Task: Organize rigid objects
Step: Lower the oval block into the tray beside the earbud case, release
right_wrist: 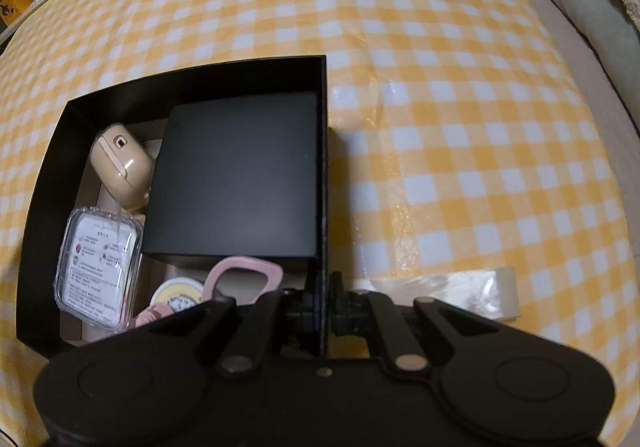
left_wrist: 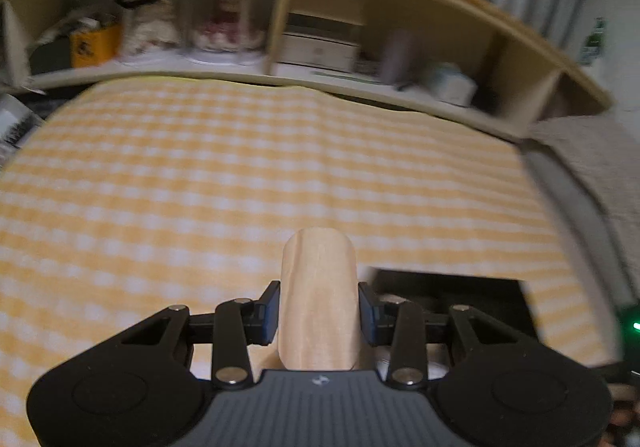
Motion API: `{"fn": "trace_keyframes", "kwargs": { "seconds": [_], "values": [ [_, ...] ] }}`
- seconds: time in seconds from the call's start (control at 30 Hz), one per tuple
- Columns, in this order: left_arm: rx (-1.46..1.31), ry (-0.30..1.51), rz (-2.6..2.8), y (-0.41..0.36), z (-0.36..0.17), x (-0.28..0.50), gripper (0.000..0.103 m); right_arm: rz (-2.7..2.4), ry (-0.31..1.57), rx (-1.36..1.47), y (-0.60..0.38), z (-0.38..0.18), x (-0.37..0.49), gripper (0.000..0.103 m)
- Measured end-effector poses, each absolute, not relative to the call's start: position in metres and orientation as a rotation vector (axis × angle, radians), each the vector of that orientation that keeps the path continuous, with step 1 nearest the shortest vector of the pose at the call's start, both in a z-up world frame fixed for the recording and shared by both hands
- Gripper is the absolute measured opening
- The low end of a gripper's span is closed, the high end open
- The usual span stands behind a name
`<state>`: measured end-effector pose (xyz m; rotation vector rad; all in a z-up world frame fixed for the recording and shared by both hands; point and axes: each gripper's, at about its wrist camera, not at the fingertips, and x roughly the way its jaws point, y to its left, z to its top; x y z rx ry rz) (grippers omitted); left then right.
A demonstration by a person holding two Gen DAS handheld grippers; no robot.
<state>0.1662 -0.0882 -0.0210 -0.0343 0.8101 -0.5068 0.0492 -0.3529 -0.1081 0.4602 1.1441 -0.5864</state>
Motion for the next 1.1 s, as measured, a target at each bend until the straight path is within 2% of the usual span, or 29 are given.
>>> {"fn": "trace_keyframes", "kwargs": {
  "seconds": [0.17, 0.43, 0.6, 0.63, 0.7, 0.73, 0.77, 0.93, 1.1],
  "values": [
    [-0.047, 0.825, -0.595, -0.116, -0.027, 0.143, 0.041, -0.586, 1.145, 0.457, -0.353, -0.109, 0.049, 0.005],
    [-0.030, 0.882, -0.593, -0.145, -0.062, 0.148, 0.041, -0.584, 1.145, 0.456, -0.352, -0.109, 0.049, 0.005],
    [-0.056, 0.852, -0.621, -0.146, -0.066, 0.154, 0.041, -0.585, 1.146, 0.455, -0.353, -0.109, 0.049, 0.006],
    [-0.064, 0.840, -0.635, -0.147, -0.065, 0.154, 0.044, -0.585, 1.145, 0.456, -0.352, -0.109, 0.049, 0.005],
    [-0.061, 0.826, -0.642, -0.148, -0.064, 0.153, 0.071, -0.585, 1.145, 0.454, -0.352, -0.109, 0.049, 0.005],
    [-0.058, 0.821, -0.639, -0.148, -0.063, 0.152, 0.076, -0.585, 1.145, 0.454, -0.352, -0.109, 0.049, 0.005],
    [-0.055, 0.820, -0.638, -0.147, -0.063, 0.151, 0.080, -0.585, 1.145, 0.454, -0.352, -0.109, 0.049, 0.006],
    [-0.023, 0.866, -0.661, -0.148, -0.062, 0.149, 0.080, -0.585, 1.146, 0.452, -0.353, -0.109, 0.049, 0.006],
    [0.042, 0.887, -0.655, -0.146, -0.060, 0.143, 0.097, -0.584, 1.146, 0.451, -0.352, -0.109, 0.049, 0.006]
  ]
}}
